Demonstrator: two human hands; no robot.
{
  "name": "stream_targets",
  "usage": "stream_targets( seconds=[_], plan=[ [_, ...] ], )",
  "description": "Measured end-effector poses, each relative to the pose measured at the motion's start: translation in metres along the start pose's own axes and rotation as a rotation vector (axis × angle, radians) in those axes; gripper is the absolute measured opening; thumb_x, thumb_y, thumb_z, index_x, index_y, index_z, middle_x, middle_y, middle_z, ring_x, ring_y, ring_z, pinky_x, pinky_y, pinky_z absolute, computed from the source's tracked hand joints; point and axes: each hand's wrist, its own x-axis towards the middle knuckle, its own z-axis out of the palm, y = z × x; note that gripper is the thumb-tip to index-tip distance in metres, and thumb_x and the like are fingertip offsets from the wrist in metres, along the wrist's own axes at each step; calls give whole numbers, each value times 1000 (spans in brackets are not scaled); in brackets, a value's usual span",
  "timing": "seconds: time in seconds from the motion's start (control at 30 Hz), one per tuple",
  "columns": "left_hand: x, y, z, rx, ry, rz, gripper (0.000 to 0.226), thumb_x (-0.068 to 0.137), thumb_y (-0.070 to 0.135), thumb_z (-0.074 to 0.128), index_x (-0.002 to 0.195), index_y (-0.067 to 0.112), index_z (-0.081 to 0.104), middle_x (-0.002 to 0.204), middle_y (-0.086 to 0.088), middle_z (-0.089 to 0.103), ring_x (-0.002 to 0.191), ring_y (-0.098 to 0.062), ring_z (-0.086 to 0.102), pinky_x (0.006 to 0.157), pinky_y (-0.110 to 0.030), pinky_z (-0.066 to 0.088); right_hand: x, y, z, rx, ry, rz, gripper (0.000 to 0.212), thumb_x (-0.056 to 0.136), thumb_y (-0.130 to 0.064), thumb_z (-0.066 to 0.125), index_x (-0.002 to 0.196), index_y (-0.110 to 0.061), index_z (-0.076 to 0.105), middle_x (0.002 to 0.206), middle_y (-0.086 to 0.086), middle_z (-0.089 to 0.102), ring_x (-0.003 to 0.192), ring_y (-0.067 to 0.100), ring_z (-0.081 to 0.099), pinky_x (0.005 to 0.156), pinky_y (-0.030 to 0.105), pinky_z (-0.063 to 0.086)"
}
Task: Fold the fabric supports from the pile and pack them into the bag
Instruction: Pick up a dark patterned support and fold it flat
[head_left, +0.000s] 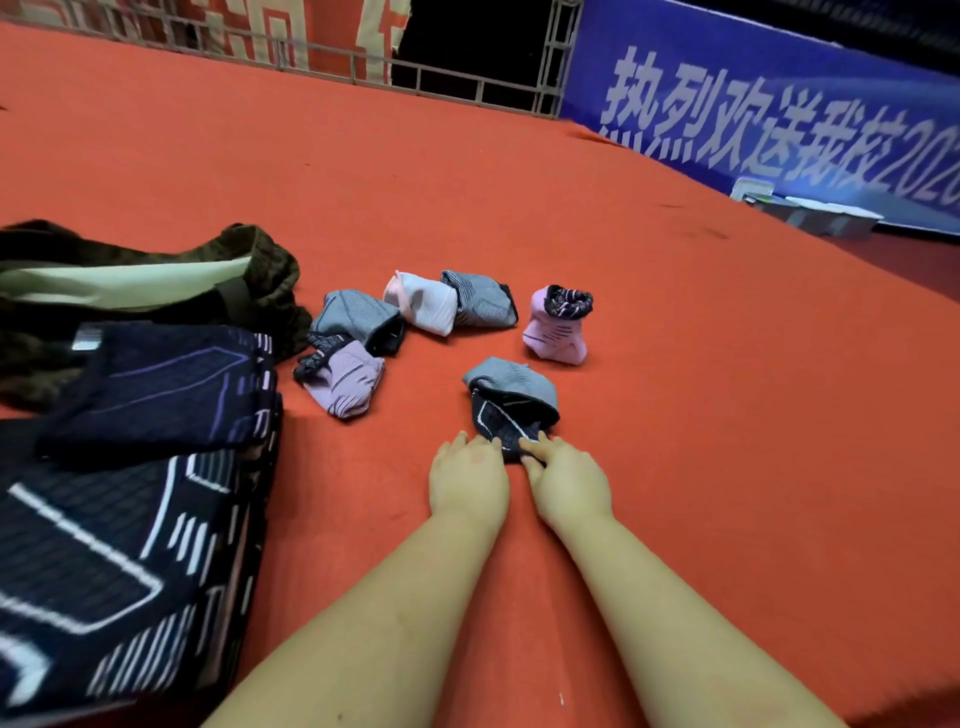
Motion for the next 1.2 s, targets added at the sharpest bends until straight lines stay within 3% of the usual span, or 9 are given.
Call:
stream_targets(
  seconds=[0.37,0.5,0.57,0.67,0.77,0.87,0.93,1.07,1.2],
  plan=[
    [-153,-27,-33,-230,-58,-13,35,100,28,38,132,27,53,135,1,55,133,-17,40,109,-28,26,-166,-31,10,182,63,-25,34,95,-25,42,123,-26,62,140,-1,50,136,12,36,113,30,22],
    [-177,-37,-45,-731,10,-80,26,94,19,53,114,24,70,115,3,69,112,-14,60,94,-27,44,-196,-46,5,777,286,126,25,95,-21,52,83,-21,75,85,-5,73,90,14,63,74,17,43],
    [-181,-35,-49,-973,26,-75,27,93,13,55,114,19,70,113,6,69,111,-6,61,97,-23,44,-195,-54,1,1175,323,251,18,92,-17,58,80,-18,71,79,-4,71,81,14,63,73,21,48],
    [-188,-28,-58,-1144,46,-9,29,93,8,53,115,19,69,112,11,69,108,5,59,95,-13,42,-190,-66,-13,1716,114,436,7,90,-9,58,91,-4,63,83,12,67,77,21,63,77,36,52],
    [-192,-30,-61,-1147,15,43,31,91,8,56,112,28,68,111,16,68,107,9,58,91,-8,39,-187,-69,-21,1933,58,558,6,87,3,57,87,1,63,80,16,65,75,25,63,77,36,51],
    [-196,-36,-62,-1037,27,66,17,78,32,66,93,40,69,98,25,69,97,6,62,88,-11,41,-183,-64,-13,1750,232,409,22,86,10,53,92,-9,61,88,14,66,76,23,62,75,34,49],
    [-195,-40,-64,-922,228,48,22,70,47,60,85,34,69,90,19,66,92,2,59,87,-16,41,-185,-57,-12,1411,391,236,27,83,9,59,89,-18,63,93,11,67,82,19,62,80,32,49],
    [-186,-40,-74,-670,469,62,45,74,51,52,111,26,62,111,7,56,105,-12,52,96,-26,38,-193,-53,-22,894,440,-138,34,79,9,64,79,-26,65,77,-10,68,72,-2,61,69,10,46],
    [-177,-41,-78,-596,460,164,47,78,48,51,121,30,59,127,3,52,117,-15,48,101,-33,36,-198,-55,-29,736,362,-347,34,79,1,64,77,-33,65,84,-16,69,84,0,64,78,15,47]
  ],
)
